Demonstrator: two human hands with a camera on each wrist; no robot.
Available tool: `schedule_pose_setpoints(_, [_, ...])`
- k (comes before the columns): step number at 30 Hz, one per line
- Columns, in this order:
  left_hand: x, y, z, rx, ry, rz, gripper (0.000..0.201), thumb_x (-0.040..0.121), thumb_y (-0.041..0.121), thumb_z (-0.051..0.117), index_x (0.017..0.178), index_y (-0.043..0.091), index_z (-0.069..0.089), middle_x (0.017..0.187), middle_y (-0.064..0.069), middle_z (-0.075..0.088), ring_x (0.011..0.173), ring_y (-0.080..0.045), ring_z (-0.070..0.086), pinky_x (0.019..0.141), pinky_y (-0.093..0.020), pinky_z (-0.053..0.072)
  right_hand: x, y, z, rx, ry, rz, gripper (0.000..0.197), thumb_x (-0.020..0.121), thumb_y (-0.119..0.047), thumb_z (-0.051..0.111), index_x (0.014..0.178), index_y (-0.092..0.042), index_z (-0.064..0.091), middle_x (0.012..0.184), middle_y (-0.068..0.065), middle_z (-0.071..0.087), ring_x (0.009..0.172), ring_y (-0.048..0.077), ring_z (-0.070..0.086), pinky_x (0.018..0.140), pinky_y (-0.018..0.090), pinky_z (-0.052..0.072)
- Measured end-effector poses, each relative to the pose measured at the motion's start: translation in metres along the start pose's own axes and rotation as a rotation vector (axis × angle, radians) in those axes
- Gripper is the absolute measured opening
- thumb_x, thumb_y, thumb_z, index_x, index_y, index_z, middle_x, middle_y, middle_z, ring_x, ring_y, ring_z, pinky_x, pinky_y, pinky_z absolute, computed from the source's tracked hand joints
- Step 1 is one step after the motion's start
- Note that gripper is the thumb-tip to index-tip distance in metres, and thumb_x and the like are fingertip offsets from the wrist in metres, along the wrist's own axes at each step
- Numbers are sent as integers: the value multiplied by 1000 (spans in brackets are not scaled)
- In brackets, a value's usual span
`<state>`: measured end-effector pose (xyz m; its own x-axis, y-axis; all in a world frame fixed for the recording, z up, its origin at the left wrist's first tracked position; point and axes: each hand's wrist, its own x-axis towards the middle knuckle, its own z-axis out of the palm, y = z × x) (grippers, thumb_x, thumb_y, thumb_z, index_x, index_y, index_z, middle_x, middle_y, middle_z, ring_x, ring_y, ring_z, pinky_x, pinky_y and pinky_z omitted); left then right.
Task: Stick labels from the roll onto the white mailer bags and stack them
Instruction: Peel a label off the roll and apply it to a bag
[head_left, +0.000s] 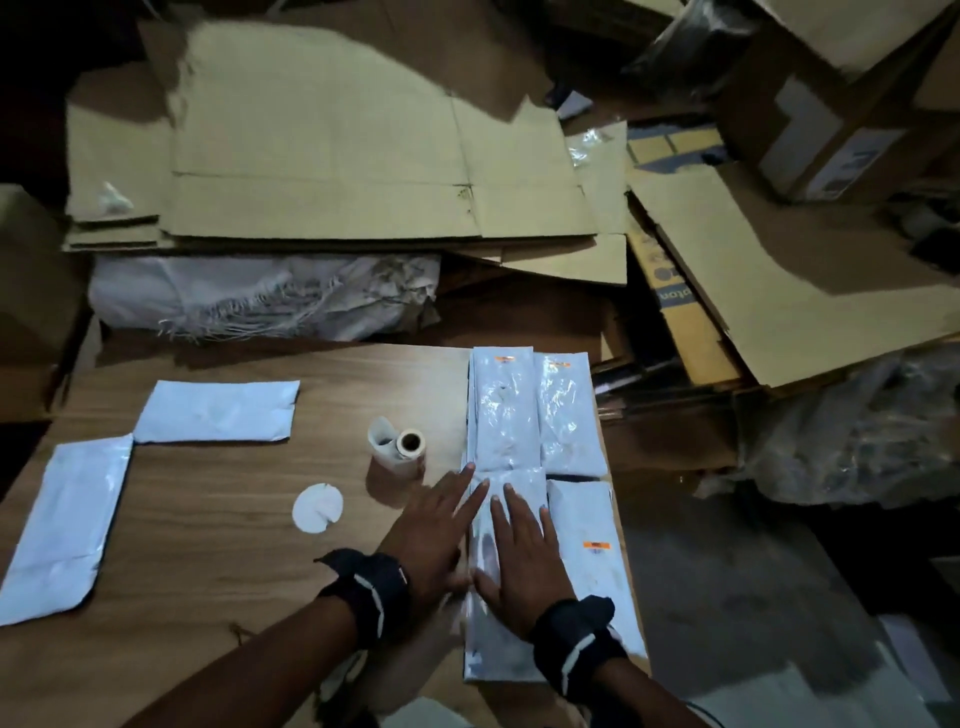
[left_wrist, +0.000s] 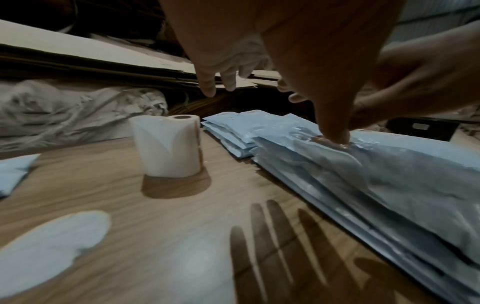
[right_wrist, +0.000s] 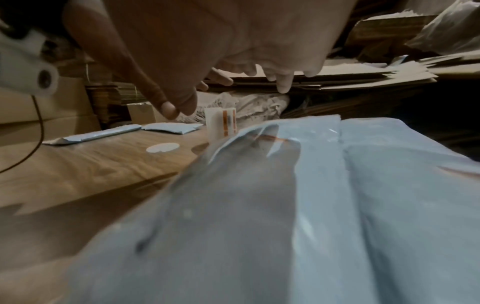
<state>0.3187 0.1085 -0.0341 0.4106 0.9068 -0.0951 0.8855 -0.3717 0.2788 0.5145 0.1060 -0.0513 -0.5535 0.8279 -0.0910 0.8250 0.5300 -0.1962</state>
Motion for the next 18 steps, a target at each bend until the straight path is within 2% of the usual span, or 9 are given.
schedule_pose_setpoints(2, [-13, -13, -6, 39, 77, 2, 115, 61, 56, 69, 154, 14, 17, 159, -16, 19, 141, -35, 34, 112, -48, 34, 16, -13, -8, 36, 55, -46, 90, 82, -57, 48, 154, -9, 20, 160, 15, 19, 148, 28, 13, 116, 49, 7])
schedule_pose_setpoints(4, [-28, -27, -14, 82, 157, -26, 111, 61, 59, 66, 151, 10, 24, 155, -18, 30, 139, -35, 39, 112, -47, 34, 37, -28, -16, 50, 58, -84, 89, 79, -56, 51, 151, -8, 27, 158, 17, 25, 146, 28, 17, 115, 47, 8])
schedule_pose_setpoints(6, [-46, -47, -22, 67, 213, -78, 108, 65, 60, 63, 152, 10, 23, 155, -17, 33, 138, -34, 40, 105, -48, 43, 59, -48, -22, 49, 61, -124, 88, 78, -56, 51, 148, -7, 32, 155, 18, 31, 143, 28, 23, 114, 47, 12])
schedule_pose_setpoints(8, [-65, -68, -24, 31, 231, -129, 102, 70, 58, 59, 152, 12, 20, 156, -16, 30, 139, -34, 38, 102, -50, 45, 75, -70, -26, 83, 64, -167, 87, 78, -55, 52, 148, -7, 34, 154, 17, 32, 142, 28, 24, 113, 46, 15])
schedule_pose_setpoints(12, [-110, -119, -30, 33, 270, -287, 91, 76, 62, 54, 151, 17, 27, 155, -14, 33, 138, -29, 35, 109, -43, 34, 103, -130, -21, 160, 76, -264, 83, 83, -52, 55, 151, -13, 27, 157, 13, 29, 143, 30, 29, 119, 42, 18])
schedule_pose_setpoints(15, [-148, -161, -35, 43, 277, -419, 85, 73, 59, 49, 145, 16, 35, 148, -16, 43, 132, -31, 37, 103, -41, 26, 126, -184, -13, 189, 2, -299, 79, 85, -51, 53, 150, -16, 26, 154, 13, 35, 137, 33, 41, 111, 47, 29])
schedule_pose_setpoints(16, [-163, -179, -35, 34, 272, -476, 84, 72, 58, 47, 145, 16, 37, 147, -16, 44, 131, -31, 36, 102, -41, 26, 134, -205, -8, 196, -25, -315, 77, 86, -50, 51, 150, -16, 25, 154, 14, 34, 137, 34, 40, 111, 47, 31])
schedule_pose_setpoints(18, [-191, -210, -32, -3, 272, -585, 83, 73, 59, 46, 145, 19, 34, 150, -14, 40, 133, -31, 36, 102, -43, 28, 148, -239, -3, 214, -77, -332, 76, 89, -49, 50, 152, -17, 22, 158, 12, 25, 143, 32, 31, 116, 42, 24])
